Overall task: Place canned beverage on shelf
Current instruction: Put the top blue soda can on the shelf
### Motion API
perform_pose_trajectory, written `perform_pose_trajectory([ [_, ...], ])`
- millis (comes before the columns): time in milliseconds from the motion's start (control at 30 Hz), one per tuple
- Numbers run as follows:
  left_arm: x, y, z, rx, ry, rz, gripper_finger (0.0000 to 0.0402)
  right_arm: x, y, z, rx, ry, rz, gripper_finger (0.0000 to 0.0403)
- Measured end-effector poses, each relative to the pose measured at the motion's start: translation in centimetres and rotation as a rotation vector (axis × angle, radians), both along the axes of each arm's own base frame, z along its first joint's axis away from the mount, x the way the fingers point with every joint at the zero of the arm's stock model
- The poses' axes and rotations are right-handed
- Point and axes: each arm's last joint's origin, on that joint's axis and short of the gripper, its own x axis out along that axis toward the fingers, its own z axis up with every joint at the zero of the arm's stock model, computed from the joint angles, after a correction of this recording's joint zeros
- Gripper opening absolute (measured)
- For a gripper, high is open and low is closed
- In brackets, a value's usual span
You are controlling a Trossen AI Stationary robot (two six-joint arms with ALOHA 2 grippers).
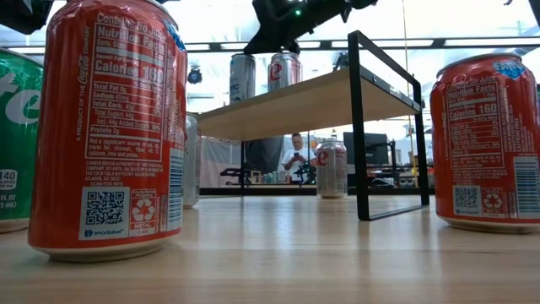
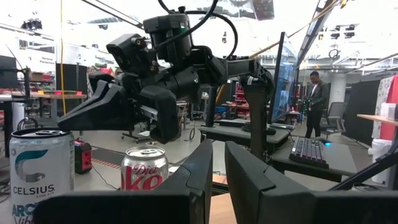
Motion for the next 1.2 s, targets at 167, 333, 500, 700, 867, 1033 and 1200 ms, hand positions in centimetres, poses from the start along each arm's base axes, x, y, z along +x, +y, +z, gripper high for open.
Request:
perform_pose_trajectory([
  [167, 0.0, 0.0, 0.0, 0.008, 0.003, 0.002, 0.0027, 0.1, 0.3, 1.0, -0.007, -0.048, 0.008, 0.0009],
  [333, -0.2, 0.1, 0.3, 0.066, 0.007, 0.033, 0.0027, 1.0, 0.5, 0.7, 0.025, -0.075, 0.018, 0.0009],
  [500, -1.4, 0.7, 1.7, 0.149, -0.017, 0.177, 0.0027, 2.7, 0.5, 0.0, 0.055, -0.081, 0.017, 0.0009],
  [700, -2.6, 1.1, 2.6, 0.269, 0.013, 0.227, 0.0027, 3.6, 0.3, 0.7, 0.043, -0.031, -0.042, 0.0009],
  [867, -2.4, 1.0, 2.2, 0.301, 0.067, 0.222, 0.0018, 4.3, 0.3, 0.7, 0.048, 0.052, -0.093, 0.0009],
  [1033, -2.2, 1.0, 2.0, 0.318, 0.083, 0.225, 0.0009, 4.6, 0.6, 1.2, 0.058, 0.129, -0.105, 0.0009],
  [1200, -2.2, 1.0, 2.0, 0.315, 0.084, 0.223, 0.0004, 4.6, 1.0, 1.3, 0.052, 0.140, -0.097, 0.0009],
])
